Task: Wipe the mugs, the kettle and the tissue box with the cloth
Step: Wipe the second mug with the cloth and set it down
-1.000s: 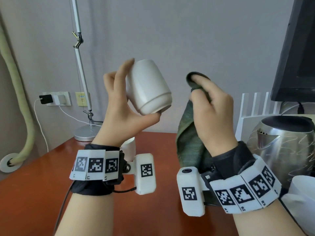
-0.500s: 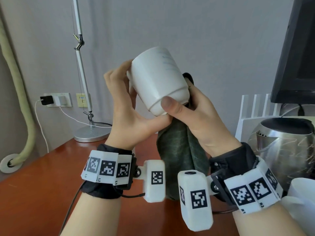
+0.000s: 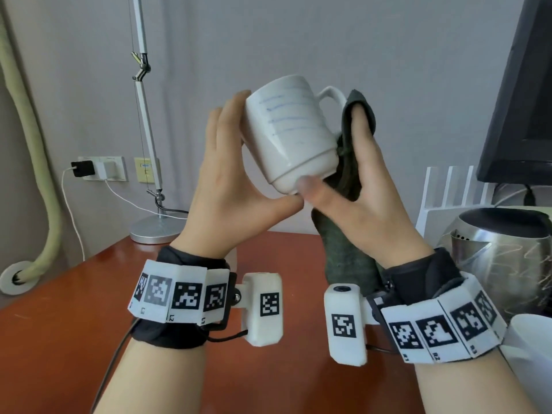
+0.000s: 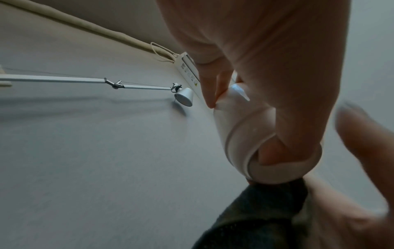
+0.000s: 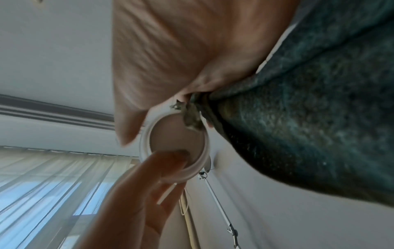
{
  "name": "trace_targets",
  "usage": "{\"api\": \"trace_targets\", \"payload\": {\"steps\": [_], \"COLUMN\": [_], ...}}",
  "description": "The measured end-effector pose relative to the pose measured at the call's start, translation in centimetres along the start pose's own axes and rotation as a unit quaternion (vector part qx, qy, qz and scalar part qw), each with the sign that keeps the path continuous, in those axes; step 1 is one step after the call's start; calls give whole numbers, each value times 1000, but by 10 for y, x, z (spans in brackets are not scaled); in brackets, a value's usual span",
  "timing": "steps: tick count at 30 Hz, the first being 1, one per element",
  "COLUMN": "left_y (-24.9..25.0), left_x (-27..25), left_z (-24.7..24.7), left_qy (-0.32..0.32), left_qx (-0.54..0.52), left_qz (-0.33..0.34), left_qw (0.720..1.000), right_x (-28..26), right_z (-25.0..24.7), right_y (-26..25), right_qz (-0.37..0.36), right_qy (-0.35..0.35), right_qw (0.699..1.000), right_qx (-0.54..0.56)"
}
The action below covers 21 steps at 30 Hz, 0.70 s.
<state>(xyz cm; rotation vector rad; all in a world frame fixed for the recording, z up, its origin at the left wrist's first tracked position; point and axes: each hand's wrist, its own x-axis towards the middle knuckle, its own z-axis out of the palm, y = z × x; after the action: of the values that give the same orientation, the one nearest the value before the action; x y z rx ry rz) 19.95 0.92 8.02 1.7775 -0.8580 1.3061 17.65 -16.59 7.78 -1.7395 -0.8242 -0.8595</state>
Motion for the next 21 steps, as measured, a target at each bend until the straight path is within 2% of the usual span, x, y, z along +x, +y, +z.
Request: {"api": "trace_targets", "payload": {"steps": [5, 9, 16, 21], "left_y": [-11, -16, -15, -14], "left_x": [-2, -1, -1, 0], "left_z": [-8, -11, -15, -17], "left_qy": [28, 38, 24, 9], "left_qx": [-11, 0, 6, 20], "left_qz": [-23, -27, -28, -23], "left_qw": [999, 999, 999, 999], "right_x": [-2, -3, -5, -4], "right_z": [-1, 0, 6, 13], "right_y": [2, -3, -12, -13], "right_qz": [-58, -112, -76, -58], "right_qy": [8, -25, -119, -86], "right_qw": [997, 990, 976, 984], "right_qx": [-41, -78, -167, -142]}}
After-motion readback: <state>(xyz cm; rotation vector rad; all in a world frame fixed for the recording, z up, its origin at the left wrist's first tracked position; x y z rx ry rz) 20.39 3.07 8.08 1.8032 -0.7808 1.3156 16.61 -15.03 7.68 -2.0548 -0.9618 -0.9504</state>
